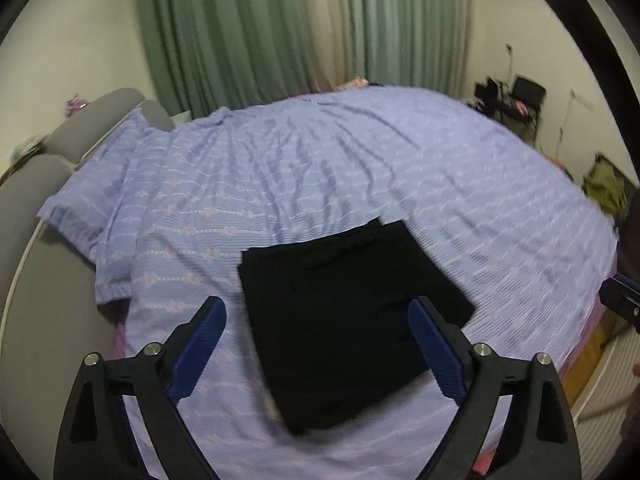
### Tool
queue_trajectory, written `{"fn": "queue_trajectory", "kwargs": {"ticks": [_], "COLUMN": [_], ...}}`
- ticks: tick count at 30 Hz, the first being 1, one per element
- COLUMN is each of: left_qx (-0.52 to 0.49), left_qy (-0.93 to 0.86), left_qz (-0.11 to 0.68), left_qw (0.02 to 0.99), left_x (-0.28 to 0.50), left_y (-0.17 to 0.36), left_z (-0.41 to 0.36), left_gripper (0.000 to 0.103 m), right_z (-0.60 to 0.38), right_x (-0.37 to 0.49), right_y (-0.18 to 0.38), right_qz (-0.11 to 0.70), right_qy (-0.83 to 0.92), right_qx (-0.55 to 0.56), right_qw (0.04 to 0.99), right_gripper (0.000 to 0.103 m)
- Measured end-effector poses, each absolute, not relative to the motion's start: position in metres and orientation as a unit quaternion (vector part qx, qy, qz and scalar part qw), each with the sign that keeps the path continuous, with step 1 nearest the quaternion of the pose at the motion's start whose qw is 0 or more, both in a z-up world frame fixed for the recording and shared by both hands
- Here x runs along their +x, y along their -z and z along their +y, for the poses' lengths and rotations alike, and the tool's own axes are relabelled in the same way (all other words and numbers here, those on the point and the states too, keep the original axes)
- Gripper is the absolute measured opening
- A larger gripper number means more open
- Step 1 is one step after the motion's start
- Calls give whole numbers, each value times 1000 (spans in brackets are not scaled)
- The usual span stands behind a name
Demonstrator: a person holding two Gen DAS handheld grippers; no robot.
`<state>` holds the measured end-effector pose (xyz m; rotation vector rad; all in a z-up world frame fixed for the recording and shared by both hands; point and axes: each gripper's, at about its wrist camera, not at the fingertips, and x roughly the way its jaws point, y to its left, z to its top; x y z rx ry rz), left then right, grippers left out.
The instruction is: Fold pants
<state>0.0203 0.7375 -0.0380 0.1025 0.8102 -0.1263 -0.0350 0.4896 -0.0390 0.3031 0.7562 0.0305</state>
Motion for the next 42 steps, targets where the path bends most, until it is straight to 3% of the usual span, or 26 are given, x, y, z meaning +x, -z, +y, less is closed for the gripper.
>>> {"fn": "queue_trajectory", "kwargs": {"ticks": [6, 13, 26, 42], "left_qx": [27, 14, 36, -6], "left_qy": [2, -19, 33, -37], "left_qz": [368, 355, 338, 332], "left_qw": [929, 935, 940, 942], "left_x": [-46, -97, -113, -130], "left_y": [8, -17, -38, -45], "left_z": [659, 578, 471, 343], "left_gripper": [102, 103, 103, 103], "right_z": [431, 361, 263, 129], "right_x": [-63, -87, -117, -104], "right_y": [7, -16, -35, -37], "right_qz": [352, 356, 346, 359], "right_qy": [-76, -84, -55, -125], "right_qx": [68, 31, 44, 16], "right_qw": [930, 930, 936, 925], "right_gripper": [102, 102, 102, 102]}}
